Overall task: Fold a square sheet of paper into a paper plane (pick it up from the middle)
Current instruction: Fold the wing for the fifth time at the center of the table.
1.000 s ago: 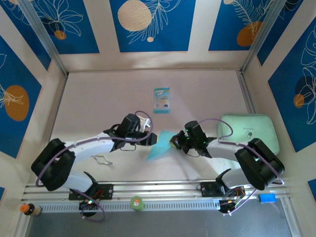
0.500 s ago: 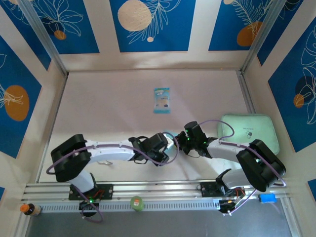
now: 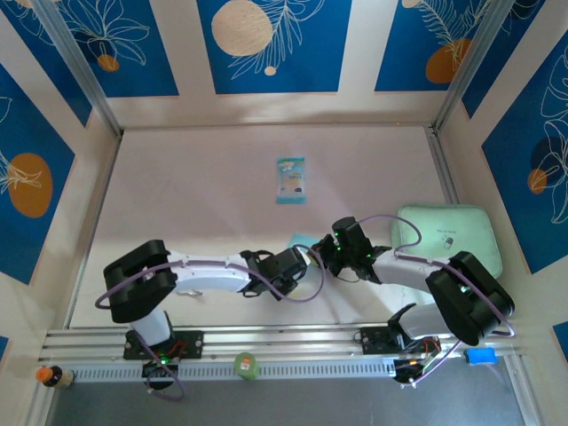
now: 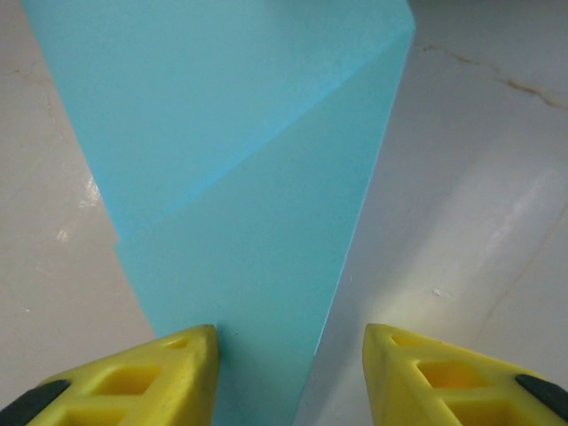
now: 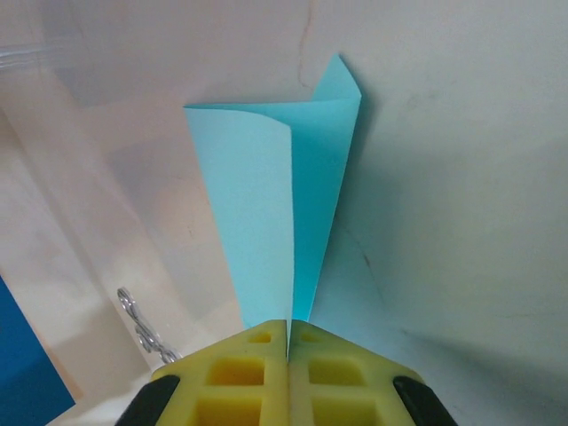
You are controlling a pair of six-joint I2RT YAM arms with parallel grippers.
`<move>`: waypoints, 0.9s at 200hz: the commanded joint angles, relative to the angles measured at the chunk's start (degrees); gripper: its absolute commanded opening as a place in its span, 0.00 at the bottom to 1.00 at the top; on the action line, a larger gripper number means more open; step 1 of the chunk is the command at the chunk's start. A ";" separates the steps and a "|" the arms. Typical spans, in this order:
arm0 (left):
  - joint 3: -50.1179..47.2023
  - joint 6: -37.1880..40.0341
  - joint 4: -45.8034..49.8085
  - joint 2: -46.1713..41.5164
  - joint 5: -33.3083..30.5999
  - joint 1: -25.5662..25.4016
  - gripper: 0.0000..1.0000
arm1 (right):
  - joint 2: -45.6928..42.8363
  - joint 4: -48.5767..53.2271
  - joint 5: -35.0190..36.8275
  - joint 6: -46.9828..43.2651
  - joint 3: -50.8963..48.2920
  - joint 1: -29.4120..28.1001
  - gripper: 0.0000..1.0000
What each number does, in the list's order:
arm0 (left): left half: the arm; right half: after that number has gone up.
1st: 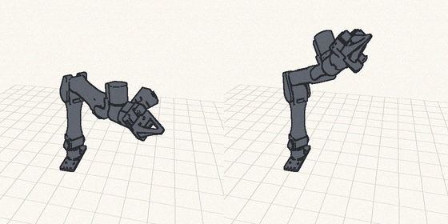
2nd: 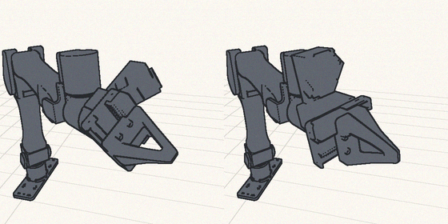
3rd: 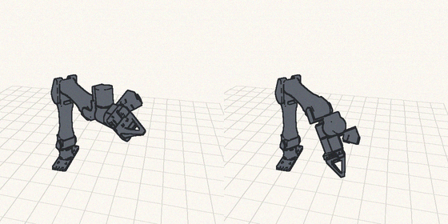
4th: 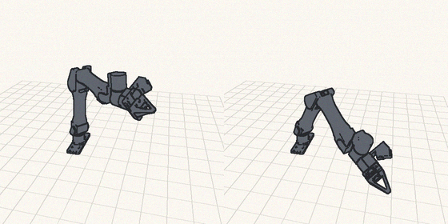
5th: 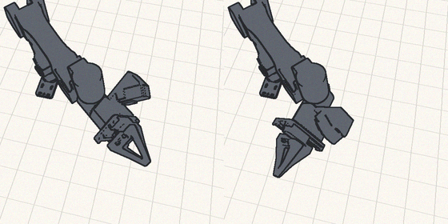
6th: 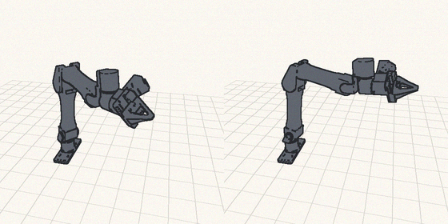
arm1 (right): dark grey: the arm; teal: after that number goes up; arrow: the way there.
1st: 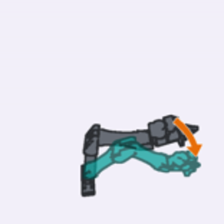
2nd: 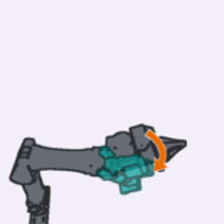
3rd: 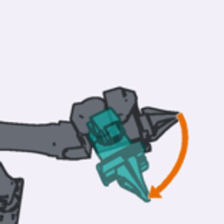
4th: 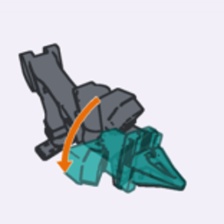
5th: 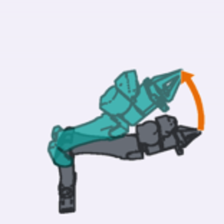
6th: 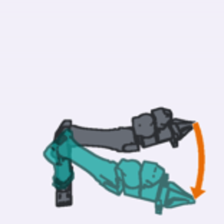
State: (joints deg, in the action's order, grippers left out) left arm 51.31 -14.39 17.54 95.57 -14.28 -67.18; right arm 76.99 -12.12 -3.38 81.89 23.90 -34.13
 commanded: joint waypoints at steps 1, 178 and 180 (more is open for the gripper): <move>1.56 1.38 1.60 0.83 -3.01 -0.95 0.43 | -1.14 1.37 -1.76 -0.89 1.45 0.38 0.00; 0.90 2.00 0.84 0.00 -5.71 -1.38 0.20 | -0.96 2.00 -3.00 -2.01 1.94 1.17 0.00; 0.90 1.93 0.90 -0.02 -5.79 -1.38 0.20 | -0.96 2.01 -3.01 -2.00 1.90 1.17 0.00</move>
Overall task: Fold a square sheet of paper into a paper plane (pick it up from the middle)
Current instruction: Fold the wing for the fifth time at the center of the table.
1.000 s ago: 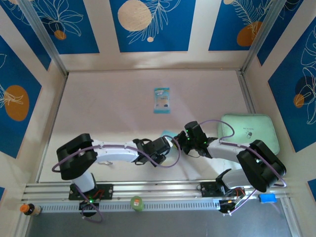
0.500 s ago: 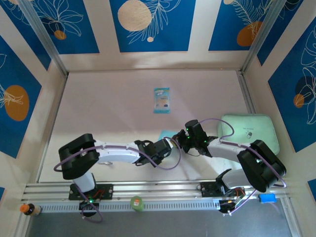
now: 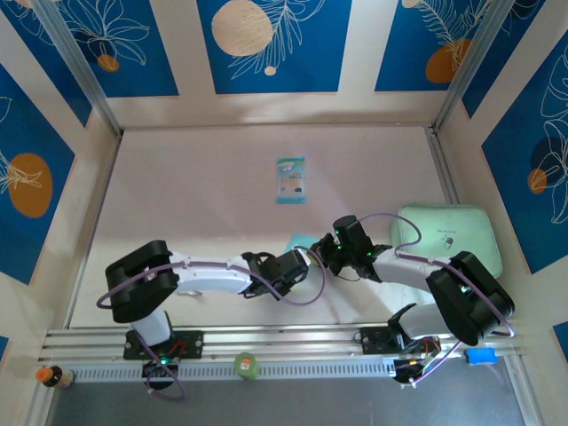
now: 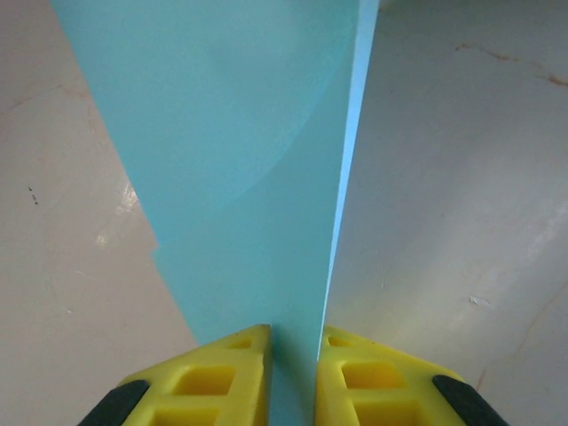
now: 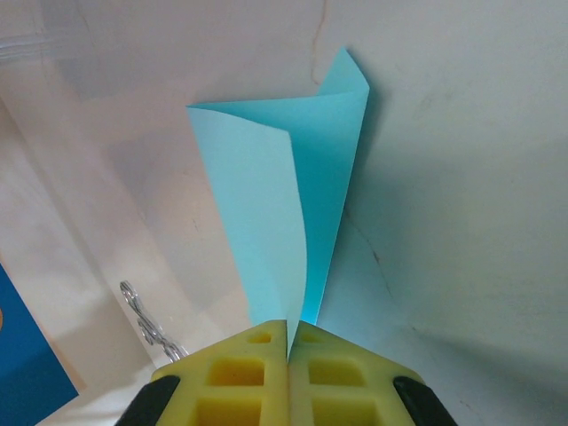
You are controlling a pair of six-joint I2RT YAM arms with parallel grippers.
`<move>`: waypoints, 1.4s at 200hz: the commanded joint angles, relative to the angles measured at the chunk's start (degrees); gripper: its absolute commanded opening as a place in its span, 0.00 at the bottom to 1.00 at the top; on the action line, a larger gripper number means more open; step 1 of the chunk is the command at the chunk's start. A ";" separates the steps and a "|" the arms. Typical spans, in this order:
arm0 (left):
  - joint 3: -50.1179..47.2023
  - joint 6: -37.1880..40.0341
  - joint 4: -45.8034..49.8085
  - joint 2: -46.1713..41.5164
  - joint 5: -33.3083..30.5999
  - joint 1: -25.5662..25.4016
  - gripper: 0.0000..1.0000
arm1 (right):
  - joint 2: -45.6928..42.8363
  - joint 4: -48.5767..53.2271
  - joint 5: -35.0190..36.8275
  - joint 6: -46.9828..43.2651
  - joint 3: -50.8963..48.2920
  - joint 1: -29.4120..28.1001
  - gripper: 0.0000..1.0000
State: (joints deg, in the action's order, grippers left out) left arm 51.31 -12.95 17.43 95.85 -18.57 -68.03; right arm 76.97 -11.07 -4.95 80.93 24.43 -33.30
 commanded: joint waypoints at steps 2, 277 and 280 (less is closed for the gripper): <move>0.90 0.50 1.00 -0.27 -1.52 -0.52 0.21 | -1.01 0.96 -1.39 -1.08 1.38 0.34 0.00; 0.53 -0.28 -0.03 -2.00 -0.46 -0.52 0.22 | 1.08 -0.88 -3.66 -1.27 1.09 0.52 0.00; 0.54 -0.29 -0.11 -2.11 -0.42 -0.52 0.22 | 1.07 -0.95 -3.68 -1.29 1.00 0.53 0.00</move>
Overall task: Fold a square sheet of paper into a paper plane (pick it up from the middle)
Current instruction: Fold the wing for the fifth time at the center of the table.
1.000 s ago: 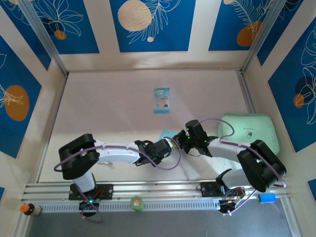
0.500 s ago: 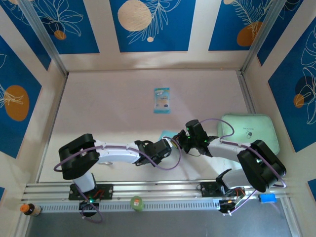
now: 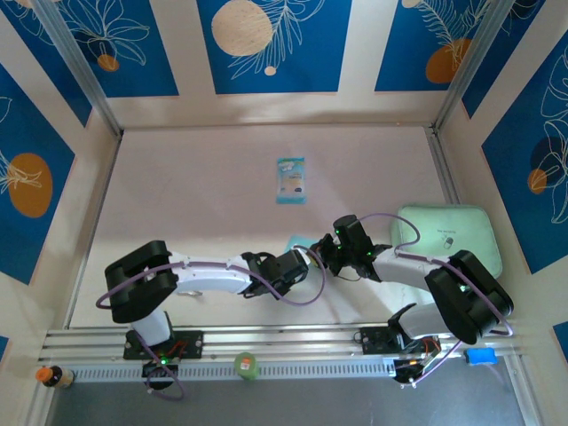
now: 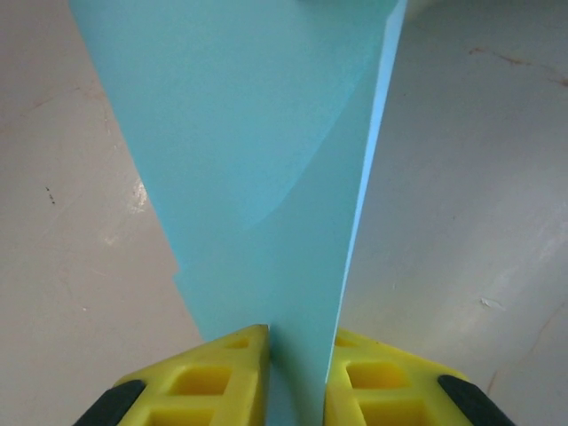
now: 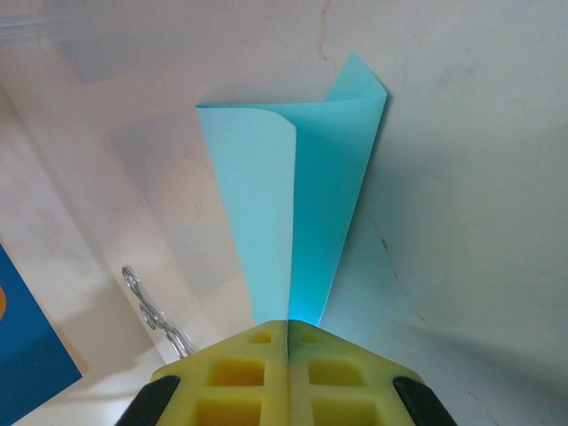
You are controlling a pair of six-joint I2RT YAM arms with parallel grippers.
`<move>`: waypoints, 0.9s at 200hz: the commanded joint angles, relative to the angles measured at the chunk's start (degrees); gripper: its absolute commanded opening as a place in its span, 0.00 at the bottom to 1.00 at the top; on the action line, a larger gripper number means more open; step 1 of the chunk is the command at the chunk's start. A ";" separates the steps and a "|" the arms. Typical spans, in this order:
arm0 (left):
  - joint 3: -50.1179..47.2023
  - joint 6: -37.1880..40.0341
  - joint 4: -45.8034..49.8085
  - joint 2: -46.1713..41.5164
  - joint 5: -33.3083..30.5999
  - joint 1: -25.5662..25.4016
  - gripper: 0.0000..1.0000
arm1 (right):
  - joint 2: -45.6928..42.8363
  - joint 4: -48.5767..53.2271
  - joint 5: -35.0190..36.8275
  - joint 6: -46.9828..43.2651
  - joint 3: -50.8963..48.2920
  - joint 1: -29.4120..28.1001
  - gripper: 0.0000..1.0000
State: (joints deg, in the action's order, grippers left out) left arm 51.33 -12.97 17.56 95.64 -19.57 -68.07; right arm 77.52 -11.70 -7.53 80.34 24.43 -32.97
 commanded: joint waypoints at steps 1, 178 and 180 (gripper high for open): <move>0.52 -0.24 -0.29 -1.92 0.67 -0.48 0.22 | 0.48 -0.33 -1.14 -0.66 0.99 0.19 0.00; -0.06 -3.52 -1.70 -0.15 3.24 -0.14 0.09 | -8.59 17.70 3.04 -10.45 5.39 1.97 0.35; -0.13 -3.54 -1.88 -0.13 3.45 -0.13 0.09 | -8.96 18.10 3.20 -10.64 5.40 2.08 0.35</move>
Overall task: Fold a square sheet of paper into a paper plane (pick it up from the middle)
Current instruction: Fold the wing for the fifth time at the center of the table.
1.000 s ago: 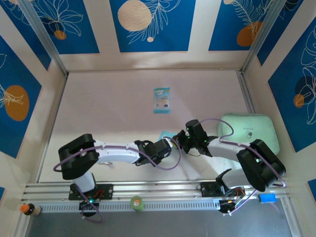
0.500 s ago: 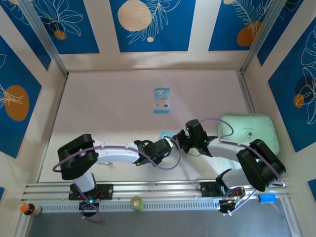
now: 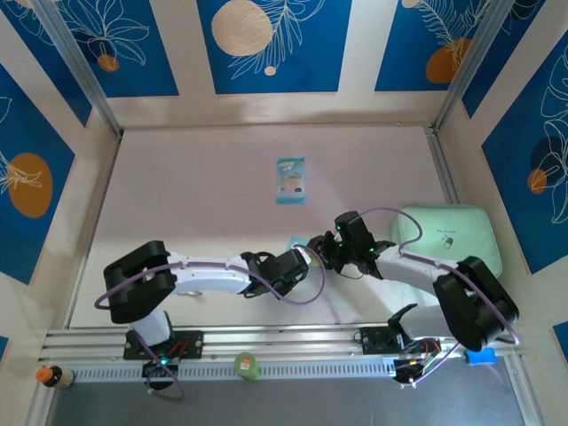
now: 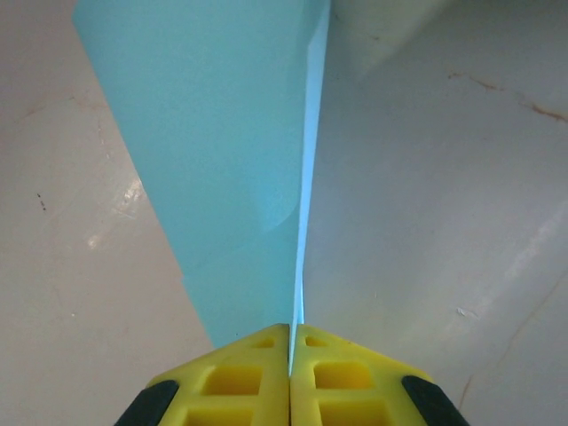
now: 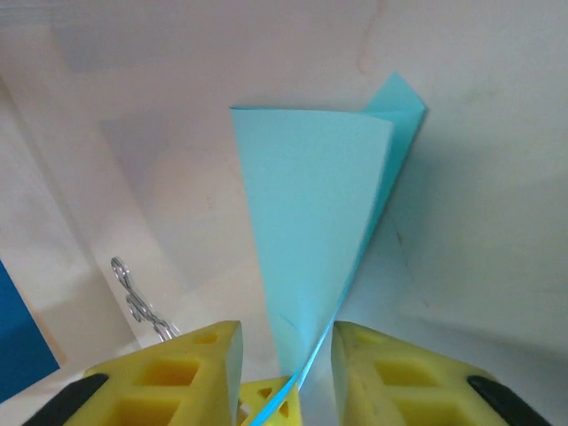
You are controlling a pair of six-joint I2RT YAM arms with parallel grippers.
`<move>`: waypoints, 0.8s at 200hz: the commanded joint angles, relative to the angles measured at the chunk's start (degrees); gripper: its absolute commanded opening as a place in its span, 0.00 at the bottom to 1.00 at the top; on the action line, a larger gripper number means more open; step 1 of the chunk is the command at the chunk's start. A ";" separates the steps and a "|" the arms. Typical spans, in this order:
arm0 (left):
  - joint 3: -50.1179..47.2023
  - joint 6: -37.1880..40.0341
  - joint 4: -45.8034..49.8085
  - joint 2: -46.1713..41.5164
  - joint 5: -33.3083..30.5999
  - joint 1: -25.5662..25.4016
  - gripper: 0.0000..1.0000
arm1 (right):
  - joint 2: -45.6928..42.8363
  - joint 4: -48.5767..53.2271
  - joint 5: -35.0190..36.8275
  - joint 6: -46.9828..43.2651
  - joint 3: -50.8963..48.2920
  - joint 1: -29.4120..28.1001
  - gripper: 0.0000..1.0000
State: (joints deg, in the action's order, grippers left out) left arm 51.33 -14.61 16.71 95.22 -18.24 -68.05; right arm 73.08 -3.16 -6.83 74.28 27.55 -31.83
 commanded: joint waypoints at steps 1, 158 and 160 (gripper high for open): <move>-0.15 -1.95 -1.09 0.30 2.18 -0.15 0.09 | -4.70 9.83 2.60 -4.67 2.30 1.01 0.36; -0.79 -4.77 -4.25 2.21 16.26 4.19 0.17 | -20.34 13.22 4.72 -5.22 -5.22 2.65 0.38; -0.79 -4.80 -4.28 2.24 16.54 4.23 0.17 | -20.34 13.19 4.63 -5.20 -5.27 2.61 0.38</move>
State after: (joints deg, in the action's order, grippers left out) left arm 51.18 -18.37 12.82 96.84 -5.39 -64.75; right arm 53.30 9.52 -1.87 69.82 23.05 -29.32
